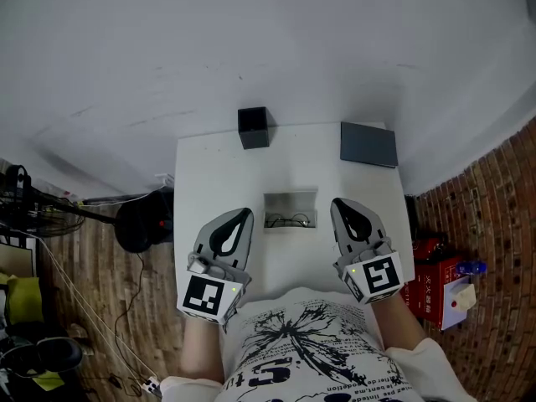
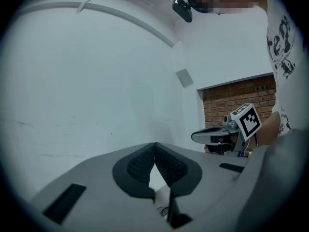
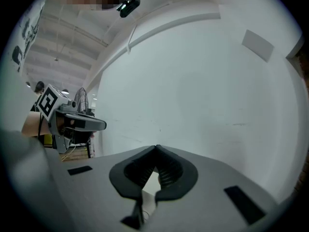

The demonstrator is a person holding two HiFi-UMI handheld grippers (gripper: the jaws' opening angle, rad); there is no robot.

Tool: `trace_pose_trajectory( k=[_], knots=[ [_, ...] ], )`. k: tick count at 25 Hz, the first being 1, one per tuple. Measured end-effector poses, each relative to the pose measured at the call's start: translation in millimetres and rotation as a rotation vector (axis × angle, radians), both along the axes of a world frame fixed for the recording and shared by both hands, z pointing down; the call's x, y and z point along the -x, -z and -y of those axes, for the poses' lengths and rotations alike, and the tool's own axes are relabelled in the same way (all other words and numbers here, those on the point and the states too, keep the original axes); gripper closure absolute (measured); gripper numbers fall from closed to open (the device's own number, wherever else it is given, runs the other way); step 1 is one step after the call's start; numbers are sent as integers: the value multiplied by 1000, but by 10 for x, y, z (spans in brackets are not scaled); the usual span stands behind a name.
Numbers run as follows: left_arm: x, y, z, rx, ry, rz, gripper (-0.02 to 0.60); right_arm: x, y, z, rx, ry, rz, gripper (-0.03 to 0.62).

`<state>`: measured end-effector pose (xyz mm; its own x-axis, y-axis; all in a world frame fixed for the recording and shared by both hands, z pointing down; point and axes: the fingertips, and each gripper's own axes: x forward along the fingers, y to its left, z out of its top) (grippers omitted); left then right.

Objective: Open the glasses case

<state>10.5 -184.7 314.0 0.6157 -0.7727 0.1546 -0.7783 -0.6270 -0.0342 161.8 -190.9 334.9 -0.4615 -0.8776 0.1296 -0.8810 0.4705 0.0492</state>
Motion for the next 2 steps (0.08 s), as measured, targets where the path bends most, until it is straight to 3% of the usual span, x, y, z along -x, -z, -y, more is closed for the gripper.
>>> trace_pose_trajectory(
  k=[2],
  knots=[
    [-8, -11, 13, 3, 3, 5, 568, -13, 1, 12, 1, -4, 3, 583]
  ],
)
